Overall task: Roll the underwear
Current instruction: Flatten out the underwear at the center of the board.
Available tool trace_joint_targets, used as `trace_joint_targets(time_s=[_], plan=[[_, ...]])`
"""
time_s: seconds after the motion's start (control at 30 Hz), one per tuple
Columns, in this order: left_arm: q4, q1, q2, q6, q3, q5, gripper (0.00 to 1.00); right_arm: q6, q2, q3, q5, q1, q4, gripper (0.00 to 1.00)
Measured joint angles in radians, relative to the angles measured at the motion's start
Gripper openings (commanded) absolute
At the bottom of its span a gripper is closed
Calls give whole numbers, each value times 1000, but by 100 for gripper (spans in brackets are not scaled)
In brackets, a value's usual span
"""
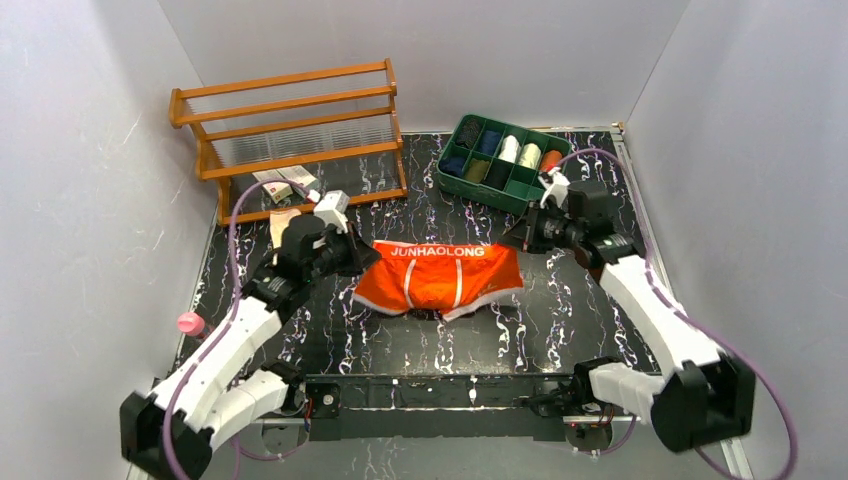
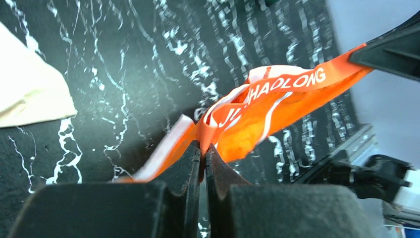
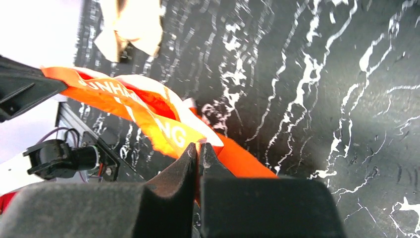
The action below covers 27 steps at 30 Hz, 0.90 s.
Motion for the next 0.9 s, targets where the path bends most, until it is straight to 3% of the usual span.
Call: trace_joint_targets(time_s=[0.23,0.57,0.7,0.9], plan=[[-105,-1,-211,-41,77,39,0,-1,-273,45,-65,0,-76,5],[-337,-2,-365,-152,230,162,0,99,-485,83,-192,0,-211,4],[-381,-3,-330,-168,218,143,0,122,-386,89,-147,0,-221,4],[-252,-6,-28,-167,56,33,0,131,30,7,40,0,-103,6]])
